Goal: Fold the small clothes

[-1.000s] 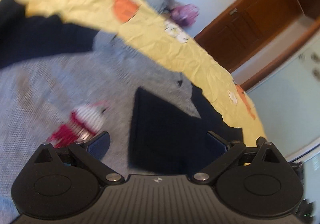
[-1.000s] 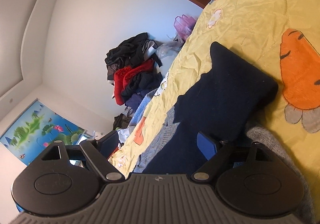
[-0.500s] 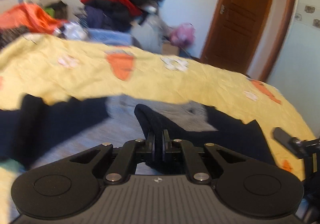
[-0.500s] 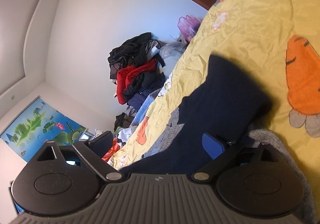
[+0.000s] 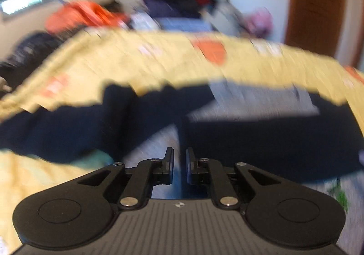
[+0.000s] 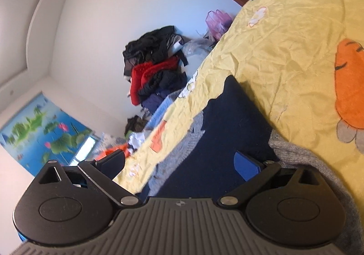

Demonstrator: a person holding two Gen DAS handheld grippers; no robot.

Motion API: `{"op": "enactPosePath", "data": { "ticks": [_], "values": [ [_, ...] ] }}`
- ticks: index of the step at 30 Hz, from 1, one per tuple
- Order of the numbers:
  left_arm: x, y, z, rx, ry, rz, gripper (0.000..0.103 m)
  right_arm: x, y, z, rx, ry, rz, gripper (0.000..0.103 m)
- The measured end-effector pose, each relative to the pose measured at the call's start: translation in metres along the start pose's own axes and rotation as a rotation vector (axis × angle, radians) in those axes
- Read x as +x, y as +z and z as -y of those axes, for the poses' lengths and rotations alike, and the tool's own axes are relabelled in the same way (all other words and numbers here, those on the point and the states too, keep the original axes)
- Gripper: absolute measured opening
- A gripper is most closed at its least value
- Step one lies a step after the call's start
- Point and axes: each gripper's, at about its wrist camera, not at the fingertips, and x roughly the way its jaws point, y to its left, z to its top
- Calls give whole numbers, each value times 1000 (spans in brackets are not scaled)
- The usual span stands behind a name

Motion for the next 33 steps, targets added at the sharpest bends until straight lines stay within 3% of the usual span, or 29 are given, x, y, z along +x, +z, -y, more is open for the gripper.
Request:
{"op": "enactPosePath", "data": {
  "ticks": [2, 3, 4, 6, 9, 12, 18, 22, 24, 26, 28, 33],
  "values": [
    [-16, 5, 5, -9, -27, 107, 15, 3, -2, -4, -39, -18, -15, 101],
    [-20, 7, 10, 3, -53, 142, 27, 4, -3, -5, -53, -25, -20, 102],
    [-19, 10, 19, 25, -81, 157, 56, 5, -4, -7, -63, -30, -22, 102],
    [-7, 10, 38, 85, -132, 139, 90, 6, -4, -8, -76, -35, -24, 102],
    [21, 0, 60, 141, -159, 62, 89, 5, -5, -8, -86, -36, -24, 102],
    [50, -16, 62, 115, -172, -56, 89, 6, -6, -9, -106, -43, -31, 102],
    [51, -25, 47, 86, -252, -31, 93, 7, -7, -18, -128, -98, -45, 102],
    [53, -22, 47, 72, -292, -37, 103, -10, -5, -36, -250, 3, 86, 102],
    [52, -21, 47, 76, -292, -36, 103, 0, -2, -32, -250, -39, 43, 102],
    [50, -20, 46, 75, -289, -31, 103, 17, 1, -15, -145, -120, -79, 102],
    [39, -22, 40, 51, -273, -5, 103, 16, -4, -21, -250, -138, -71, 102],
    [-10, -28, -21, -48, -255, 159, 103, 14, -13, -24, -294, -157, -74, 103]
  ]
}}
